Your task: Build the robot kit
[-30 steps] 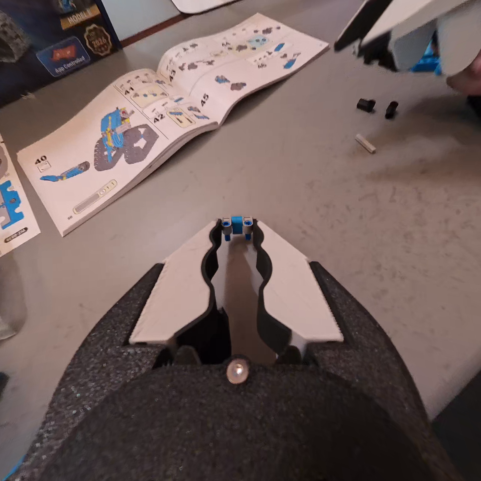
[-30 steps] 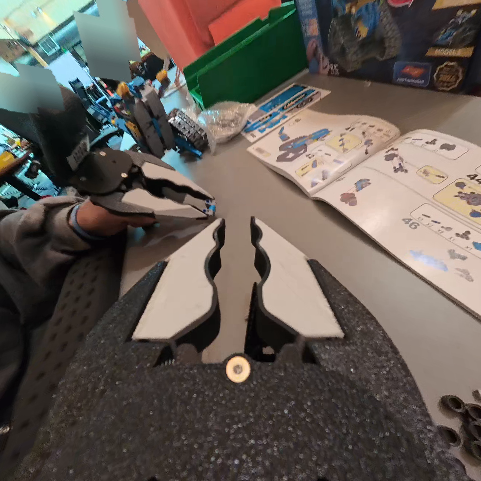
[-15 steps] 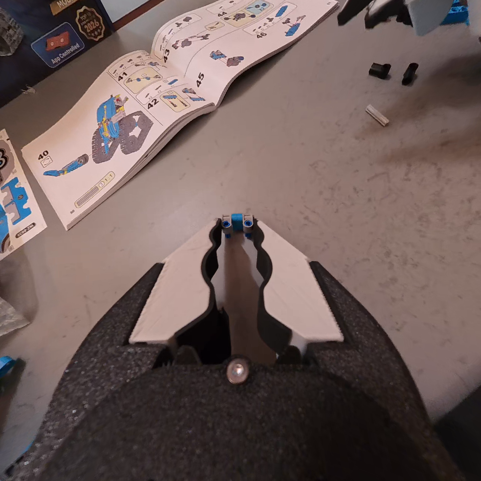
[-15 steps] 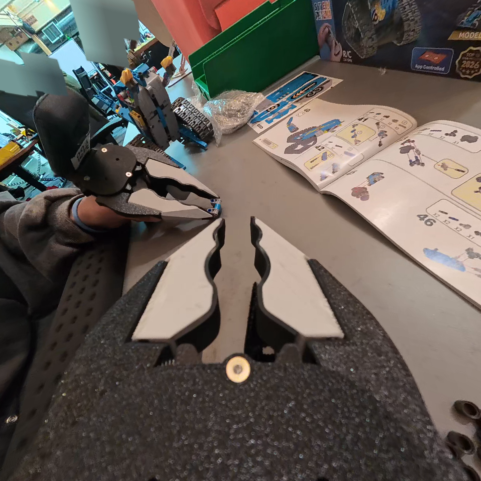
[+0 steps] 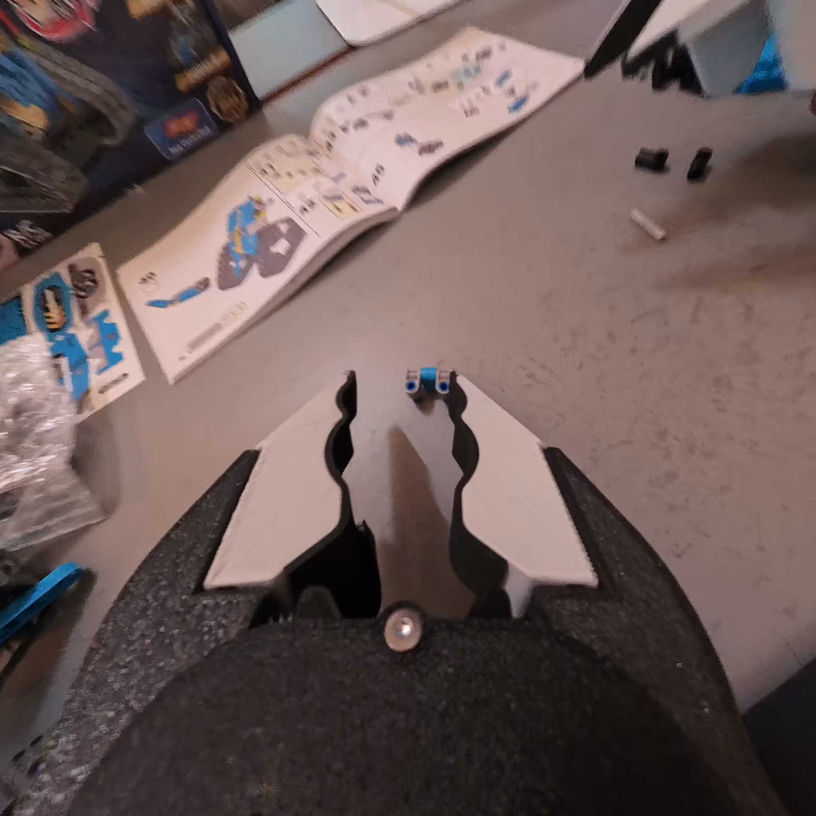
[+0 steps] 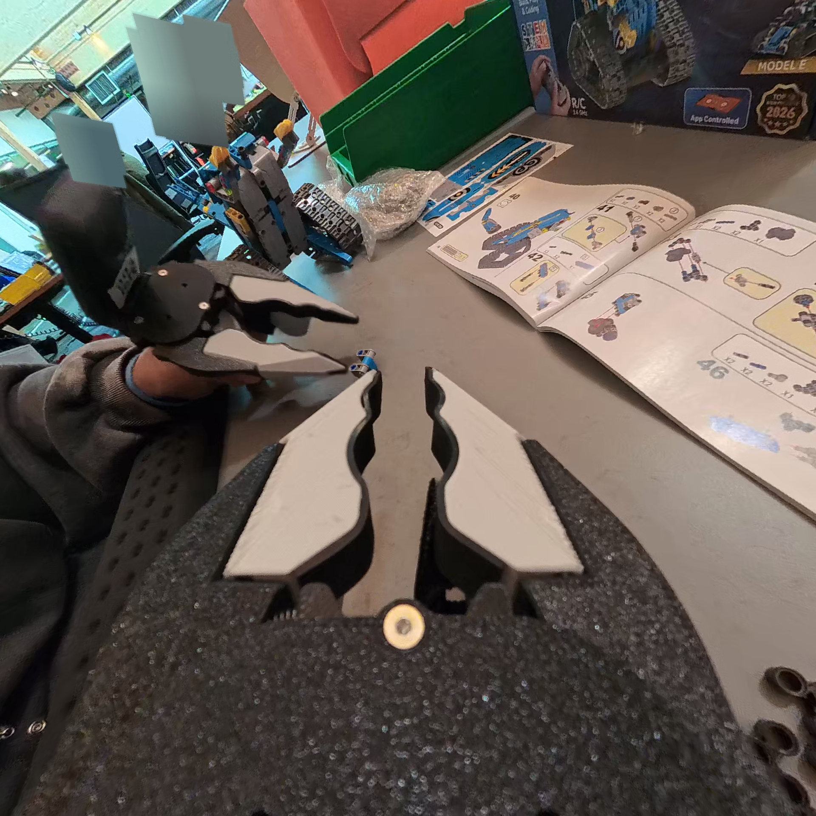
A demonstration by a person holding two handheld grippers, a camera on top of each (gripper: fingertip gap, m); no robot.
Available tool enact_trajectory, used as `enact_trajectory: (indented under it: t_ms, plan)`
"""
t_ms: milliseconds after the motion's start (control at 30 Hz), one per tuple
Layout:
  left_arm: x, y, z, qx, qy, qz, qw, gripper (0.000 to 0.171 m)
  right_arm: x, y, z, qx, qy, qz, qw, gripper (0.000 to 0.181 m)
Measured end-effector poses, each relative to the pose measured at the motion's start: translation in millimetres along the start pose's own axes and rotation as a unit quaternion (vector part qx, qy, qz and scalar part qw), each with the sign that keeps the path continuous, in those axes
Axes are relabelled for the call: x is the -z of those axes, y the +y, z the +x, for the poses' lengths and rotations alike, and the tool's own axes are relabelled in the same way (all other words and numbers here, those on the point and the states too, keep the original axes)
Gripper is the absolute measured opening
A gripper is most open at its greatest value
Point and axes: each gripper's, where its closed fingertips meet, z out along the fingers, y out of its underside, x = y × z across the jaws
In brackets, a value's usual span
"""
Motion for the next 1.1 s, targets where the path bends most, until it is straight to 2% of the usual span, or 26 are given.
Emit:
enact_trajectory:
  t_ms: [133,233,267,333,400,500,533,567,667,733,800,900,1000,1100]
  plan:
    - [20.7,-14.2,-27.1,0.035,-0.057,0.062,0.996,0.039,3.5,-6.1,2.0,-0.006,0.004,0.015,1.000,0.019]
    - [22.3,-11.1,-37.0,0.093,-0.046,0.074,0.992,0.039,7.3,-14.2,6.1,0.001,0.024,0.038,0.999,0.022]
    - [21.3,-11.1,-36.7,0.109,-0.033,0.078,0.991,0.039,9.6,-18.5,10.6,0.009,0.045,0.051,0.998,0.029]
    - [21.6,-13.1,-37.4,0.129,-0.017,0.089,0.988,0.039,17.0,-31.0,18.2,0.050,0.098,0.087,0.990,0.043]
    - [24.2,-16.4,-39.3,0.136,-0.015,0.104,0.985,0.039,24.9,-44.2,13.9,0.120,0.137,0.124,0.975,0.049]
    - [25.4,-20.4,-34.9,0.129,-0.002,0.116,0.985,0.039,26.7,-46.1,12.8,0.195,0.200,0.121,0.953,0.057]
    - [25.1,-22.0,-31.7,0.123,0.005,0.118,0.985,0.039,25.5,-41.6,13.8,0.195,0.217,0.107,0.950,0.049]
    - [24.9,-23.7,-28.5,0.117,0.011,0.121,0.986,0.039,25.5,-38.1,15.3,0.190,0.236,0.101,0.948,0.048]
    - [24.0,-26.0,-19.2,0.101,0.029,0.122,0.987,0.039,22.6,-31.2,10.2,0.190,0.260,0.105,0.941,0.056]
    - [24.0,-25.9,-15.2,0.102,0.043,0.120,0.987,0.039,16.6,-21.3,7.9,0.188,0.260,0.069,0.945,0.055]
    - [23.4,-24.5,-10.1,0.109,0.065,0.114,0.985,0.039,11.4,-7.4,9.7,0.145,0.241,0.031,0.959,0.052]
    - [23.4,-21.7,-2.9,0.113,0.096,0.105,0.983,0.040,9.5,-0.2,10.0,0.068,0.205,0.028,0.976,0.046]
    - [27.0,-20.6,2.0,0.117,0.124,0.107,0.980,0.040,16.2,-2.0,18.0,0.057,0.222,0.035,0.973,0.045]
    - [32.4,-21.3,1.4,0.133,0.144,0.119,0.973,0.039,18.3,9.7,30.7,0.051,0.246,0.003,0.968,0.043]
